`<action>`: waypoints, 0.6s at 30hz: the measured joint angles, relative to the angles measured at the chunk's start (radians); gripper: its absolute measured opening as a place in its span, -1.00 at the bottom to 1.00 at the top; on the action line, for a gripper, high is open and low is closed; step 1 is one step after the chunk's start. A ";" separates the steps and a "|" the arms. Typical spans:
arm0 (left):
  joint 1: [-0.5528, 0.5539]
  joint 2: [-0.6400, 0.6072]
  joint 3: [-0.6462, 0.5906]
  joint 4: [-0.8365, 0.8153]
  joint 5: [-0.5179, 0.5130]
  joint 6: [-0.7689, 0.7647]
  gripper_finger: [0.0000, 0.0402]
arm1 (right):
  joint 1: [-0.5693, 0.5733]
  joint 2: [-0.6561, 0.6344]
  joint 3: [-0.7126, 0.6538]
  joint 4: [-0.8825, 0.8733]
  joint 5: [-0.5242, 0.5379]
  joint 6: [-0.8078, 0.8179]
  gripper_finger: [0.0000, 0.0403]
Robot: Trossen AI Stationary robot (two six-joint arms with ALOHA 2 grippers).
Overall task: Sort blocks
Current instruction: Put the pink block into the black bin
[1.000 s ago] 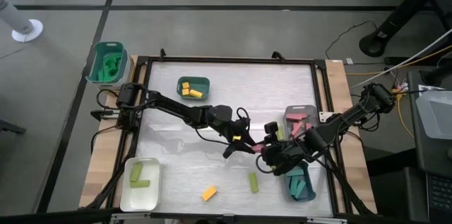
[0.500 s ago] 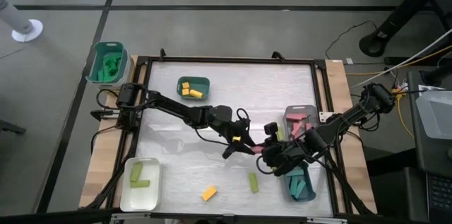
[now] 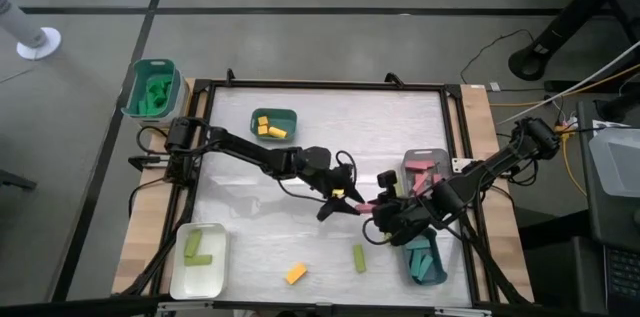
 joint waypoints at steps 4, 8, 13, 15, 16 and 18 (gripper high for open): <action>0.020 -0.003 0.000 -0.114 0.003 0.000 -0.09 | 0.000 -0.024 0.000 -0.101 0.001 0.065 -0.73; 0.044 -0.015 0.000 -0.263 0.018 0.000 -0.09 | 0.000 -0.063 0.000 -0.233 0.001 0.150 -0.68; 0.064 -0.022 0.000 -0.404 0.024 -0.004 -0.14 | 0.000 -0.131 0.000 -0.431 0.002 0.295 -0.75; 0.067 -0.022 0.000 -0.432 0.024 -0.010 -0.16 | 0.000 -0.163 0.000 -0.498 0.002 0.374 -0.75; 0.068 -0.022 0.000 -0.443 0.025 -0.009 -0.16 | 0.000 -0.176 0.001 -0.533 0.002 0.413 -0.74; 0.067 -0.022 0.000 -0.461 0.026 -0.004 -0.18 | 0.000 -0.199 0.001 -0.601 0.002 0.495 -0.70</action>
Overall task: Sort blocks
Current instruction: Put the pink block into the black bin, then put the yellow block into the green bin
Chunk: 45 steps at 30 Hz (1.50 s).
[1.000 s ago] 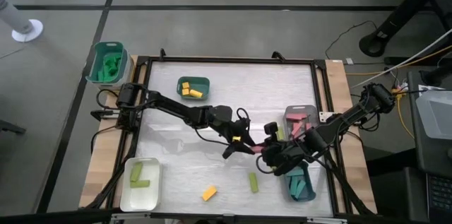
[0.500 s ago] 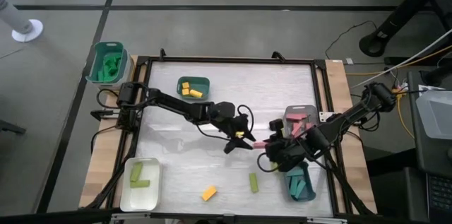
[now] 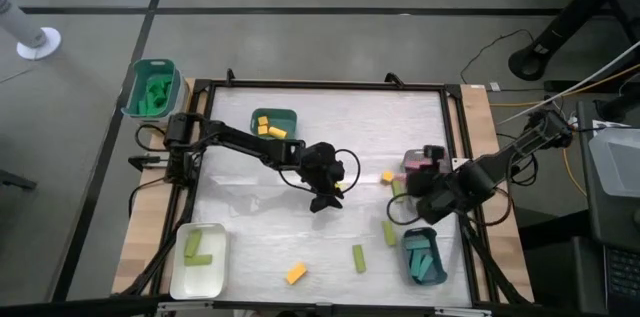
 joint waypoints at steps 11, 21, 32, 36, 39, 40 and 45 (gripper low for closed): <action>-0.032 0.000 -0.001 -0.005 0.002 0.006 -0.29 | 0.001 -0.038 -0.047 -0.193 -0.092 0.311 -0.74; -0.094 0.000 -0.001 -0.007 0.002 -0.002 -0.35 | 0.001 -0.038 -0.321 -0.147 -0.233 0.386 -0.72; -0.202 -0.093 -0.002 -0.185 -0.009 0.003 -0.35 | 0.000 -0.028 -0.387 -0.108 -0.236 0.381 -0.53; -0.272 -0.130 -0.002 -0.259 -0.040 -0.006 -0.35 | 0.000 -0.027 -0.387 -0.107 -0.236 0.382 -0.47; -0.330 -0.137 -0.002 -0.295 -0.057 -0.098 -0.35 | 0.000 -0.027 -0.387 -0.107 -0.236 0.382 -0.41; -0.350 -0.137 -0.002 -0.303 -0.064 -0.143 -0.35 | 0.000 -0.027 -0.387 -0.107 -0.236 0.382 -0.40; -0.427 -0.137 -0.002 -0.374 -0.093 -0.336 -0.35 | 0.000 -0.027 -0.387 -0.107 -0.236 0.381 -0.39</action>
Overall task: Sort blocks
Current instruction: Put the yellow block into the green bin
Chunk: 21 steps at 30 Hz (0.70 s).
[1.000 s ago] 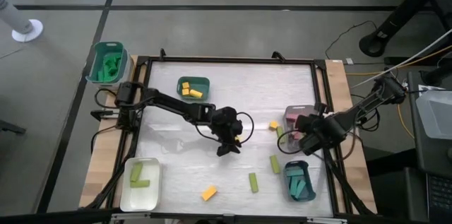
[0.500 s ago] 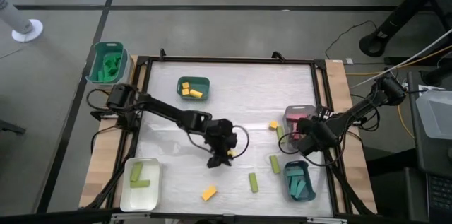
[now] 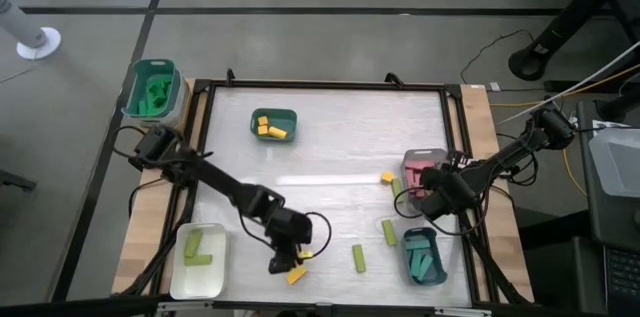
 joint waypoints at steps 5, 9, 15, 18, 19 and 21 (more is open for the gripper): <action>-0.045 -0.004 0.006 -0.069 -0.077 -0.107 -0.35 | 0.000 0.000 0.001 0.001 -0.018 0.000 -0.39; -0.078 -0.004 0.050 -0.164 -0.135 -0.175 -0.35 | 0.000 0.000 0.002 0.005 -0.060 -0.001 -0.39; -0.123 -0.005 0.112 -0.199 -0.167 -0.275 -0.35 | 0.000 0.000 0.002 0.009 -0.072 -0.001 -0.39; -0.144 -0.005 0.111 -0.200 -0.167 -0.295 -0.35 | 0.000 0.000 0.002 0.010 -0.072 -0.001 -0.39; -0.150 -0.005 0.109 -0.201 -0.168 -0.298 -0.35 | 0.000 0.000 0.002 0.010 -0.072 -0.001 -0.39; -0.161 -0.005 0.103 -0.199 -0.168 -0.327 -0.35 | 0.000 0.000 0.002 0.010 -0.072 -0.001 -0.39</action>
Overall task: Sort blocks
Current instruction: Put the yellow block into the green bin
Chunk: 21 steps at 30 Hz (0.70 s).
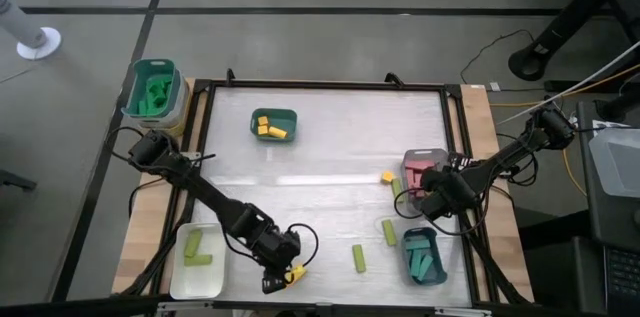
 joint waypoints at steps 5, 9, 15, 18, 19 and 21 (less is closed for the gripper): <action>-0.001 0.000 -0.009 -0.007 -0.049 -0.106 -0.31 | 0.000 0.000 0.000 0.001 0.000 0.000 -0.39; 0.002 0.010 -0.010 -0.008 -0.099 -0.150 -0.15 | 0.000 0.000 0.000 0.001 0.000 0.000 -0.39; 0.002 0.051 -0.010 0.029 -0.095 -0.182 0.12 | 0.000 0.000 0.000 0.002 0.000 0.000 -0.39; 0.007 0.073 -0.010 0.065 -0.094 -0.185 0.19 | 0.000 0.000 0.000 0.003 0.000 0.000 -0.39; 0.008 0.080 -0.010 0.079 -0.093 -0.186 0.20 | 0.000 0.000 0.000 0.002 0.000 0.000 -0.39; 0.008 0.093 -0.010 0.114 -0.086 -0.186 0.21 | 0.000 0.000 0.000 0.002 0.000 0.000 -0.39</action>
